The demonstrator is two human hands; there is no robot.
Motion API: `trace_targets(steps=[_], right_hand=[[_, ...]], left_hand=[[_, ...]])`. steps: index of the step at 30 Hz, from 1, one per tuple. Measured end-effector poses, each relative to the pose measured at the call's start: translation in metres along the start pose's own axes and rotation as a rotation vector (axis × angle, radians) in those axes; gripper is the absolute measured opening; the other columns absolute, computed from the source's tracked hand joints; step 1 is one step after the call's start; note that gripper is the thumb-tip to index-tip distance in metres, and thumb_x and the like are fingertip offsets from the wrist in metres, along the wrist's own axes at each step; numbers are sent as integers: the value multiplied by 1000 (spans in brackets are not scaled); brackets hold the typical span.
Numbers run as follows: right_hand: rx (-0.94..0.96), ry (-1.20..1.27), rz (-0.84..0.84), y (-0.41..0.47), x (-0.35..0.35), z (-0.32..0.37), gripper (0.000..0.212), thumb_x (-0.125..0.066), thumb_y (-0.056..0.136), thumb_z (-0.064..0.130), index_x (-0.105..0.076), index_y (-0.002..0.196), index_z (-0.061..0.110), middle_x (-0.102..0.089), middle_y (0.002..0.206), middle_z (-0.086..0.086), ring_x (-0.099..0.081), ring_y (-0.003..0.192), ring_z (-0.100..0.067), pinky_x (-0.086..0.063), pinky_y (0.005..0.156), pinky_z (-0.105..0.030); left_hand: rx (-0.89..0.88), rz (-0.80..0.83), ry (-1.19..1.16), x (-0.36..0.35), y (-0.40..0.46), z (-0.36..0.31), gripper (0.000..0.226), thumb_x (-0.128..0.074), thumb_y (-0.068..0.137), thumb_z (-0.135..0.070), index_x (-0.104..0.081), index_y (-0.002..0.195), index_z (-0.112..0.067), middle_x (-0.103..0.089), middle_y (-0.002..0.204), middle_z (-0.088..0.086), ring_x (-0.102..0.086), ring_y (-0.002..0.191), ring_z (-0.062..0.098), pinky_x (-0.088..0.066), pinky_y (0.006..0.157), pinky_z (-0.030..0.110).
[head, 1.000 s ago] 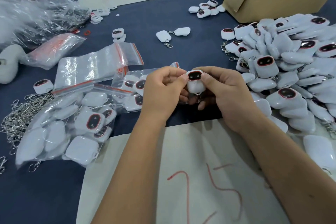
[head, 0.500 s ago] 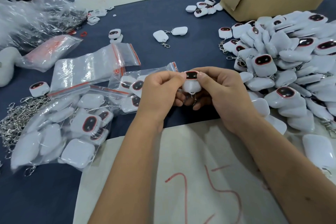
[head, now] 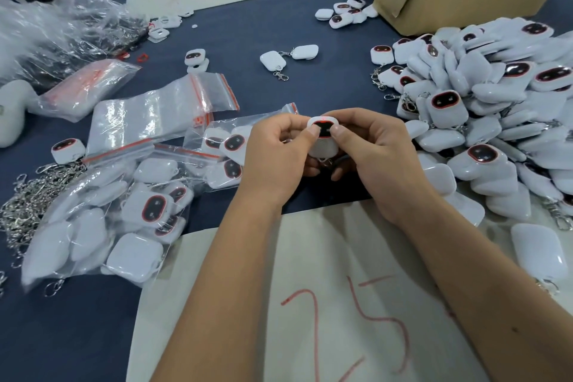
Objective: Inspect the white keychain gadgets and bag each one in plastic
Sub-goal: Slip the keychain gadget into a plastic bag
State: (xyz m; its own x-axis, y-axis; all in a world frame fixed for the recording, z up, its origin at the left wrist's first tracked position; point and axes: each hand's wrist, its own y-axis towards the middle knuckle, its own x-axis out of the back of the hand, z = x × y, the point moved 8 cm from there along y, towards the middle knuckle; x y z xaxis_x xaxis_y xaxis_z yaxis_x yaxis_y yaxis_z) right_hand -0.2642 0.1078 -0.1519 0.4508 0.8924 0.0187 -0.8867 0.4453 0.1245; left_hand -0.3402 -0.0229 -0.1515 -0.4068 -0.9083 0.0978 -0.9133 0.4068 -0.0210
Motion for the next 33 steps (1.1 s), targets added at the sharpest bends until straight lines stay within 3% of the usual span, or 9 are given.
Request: trace_targets(steps=[8,12,19,22,28,31,33], right_hand=[[-1,-66,-68,0,6,0,17,-61,102,8,-78,101,13,-77,81,-3,-59,55,-12,-51,52,-24],[-25,-47,-76,2,6,-1,13,-66,100,9,-79,97,12,-76,77,-3,-60,57,-9,-51,54,-22],[16,-42,-27,1,3,3,20,-60,103,5,-78,105,13,-77,83,-3,-58,60,-8,-50,56,-21],[33,-61,-15,1,2,4,22,-59,103,4,-78,106,13,-78,88,-7,-59,64,-9,-51,58,-22],[25,-48,-43,2,5,2,24,-58,102,5,-79,108,17,-80,96,-8,-72,80,-17,-57,68,-28],[-5,37,-176,4,15,-3,21,-60,99,11,-79,105,19,-81,97,-2,-78,93,-22,-62,82,-35],[-25,55,-312,6,26,-7,15,-63,100,11,-76,105,16,-80,88,2,-76,83,-14,-60,74,-29]], left_hand=[[0,60,-2,-2,-3,-1,8,-67,99,-13,-75,101,-9,-74,97,18,-69,63,18,-59,60,27],[-39,80,44,-3,-5,-4,12,-76,91,-6,-73,102,-8,-74,95,11,-73,72,20,-58,60,25],[-22,70,-4,-1,-3,-2,14,-75,88,1,-72,101,-4,-72,82,7,-75,71,20,-59,60,26],[-35,22,20,-1,-3,-1,13,-78,87,0,-73,99,-3,-72,85,10,-76,72,29,-60,59,28],[-111,-142,157,-5,-7,-8,5,-78,89,-10,-75,91,-7,-75,81,5,-75,75,23,-64,71,40],[-286,-317,290,-16,-25,-31,13,-71,96,-23,-74,93,-11,-75,83,-3,-70,76,13,-56,77,34],[-339,-306,381,-29,-32,-38,12,-70,95,-20,-71,102,-10,-71,94,2,-66,87,21,-50,84,36]])
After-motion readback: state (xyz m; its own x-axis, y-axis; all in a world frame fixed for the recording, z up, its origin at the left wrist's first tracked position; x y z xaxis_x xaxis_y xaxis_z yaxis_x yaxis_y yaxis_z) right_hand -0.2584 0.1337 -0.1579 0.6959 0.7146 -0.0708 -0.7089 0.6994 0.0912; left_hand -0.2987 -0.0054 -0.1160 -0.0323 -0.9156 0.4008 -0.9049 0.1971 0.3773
